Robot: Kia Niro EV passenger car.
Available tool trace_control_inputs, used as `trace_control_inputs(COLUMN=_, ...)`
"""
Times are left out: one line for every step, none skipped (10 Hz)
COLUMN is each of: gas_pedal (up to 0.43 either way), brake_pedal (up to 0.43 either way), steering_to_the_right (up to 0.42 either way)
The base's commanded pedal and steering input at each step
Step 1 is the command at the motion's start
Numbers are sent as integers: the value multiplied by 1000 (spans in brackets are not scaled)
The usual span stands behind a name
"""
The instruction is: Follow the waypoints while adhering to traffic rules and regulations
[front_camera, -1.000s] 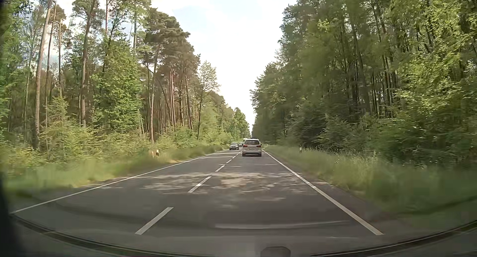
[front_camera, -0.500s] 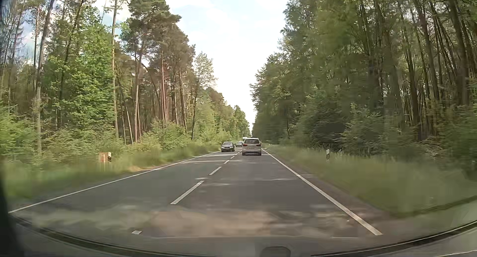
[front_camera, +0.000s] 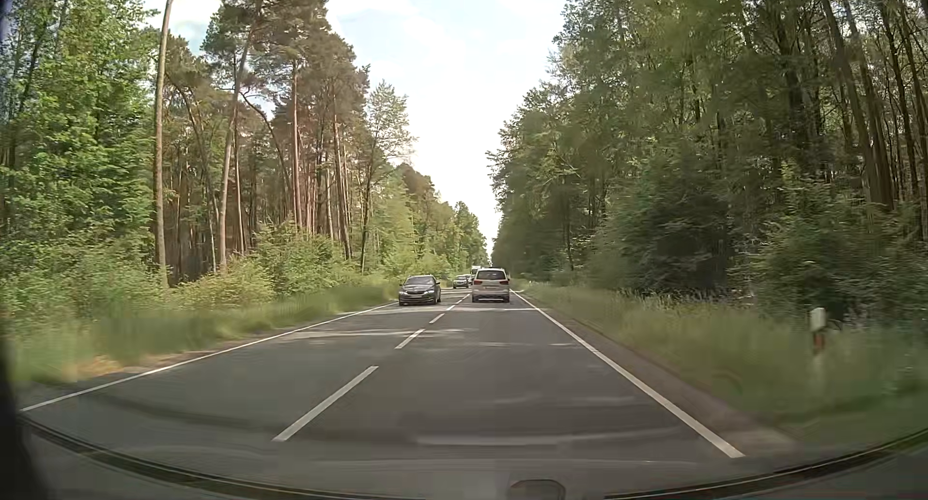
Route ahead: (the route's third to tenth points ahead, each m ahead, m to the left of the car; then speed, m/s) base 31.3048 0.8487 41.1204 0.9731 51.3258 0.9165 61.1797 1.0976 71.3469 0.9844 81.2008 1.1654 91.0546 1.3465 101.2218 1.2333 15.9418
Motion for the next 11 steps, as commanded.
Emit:
trace_control_inputs(gas_pedal=0, brake_pedal=37, steering_to_the_right=-2)
trace_control_inputs(gas_pedal=0, brake_pedal=37, steering_to_the_right=-2)
trace_control_inputs(gas_pedal=0, brake_pedal=37, steering_to_the_right=-2)
trace_control_inputs(gas_pedal=0, brake_pedal=37, steering_to_the_right=-2)
trace_control_inputs(gas_pedal=0, brake_pedal=37, steering_to_the_right=-2)
trace_control_inputs(gas_pedal=0, brake_pedal=37, steering_to_the_right=-2)
trace_control_inputs(gas_pedal=0, brake_pedal=37, steering_to_the_right=-2)
trace_control_inputs(gas_pedal=8, brake_pedal=30, steering_to_the_right=-2)
trace_control_inputs(gas_pedal=8, brake_pedal=37, steering_to_the_right=-2)
trace_control_inputs(gas_pedal=20, brake_pedal=37, steering_to_the_right=-2)
trace_control_inputs(gas_pedal=28, brake_pedal=37, steering_to_the_right=-2)
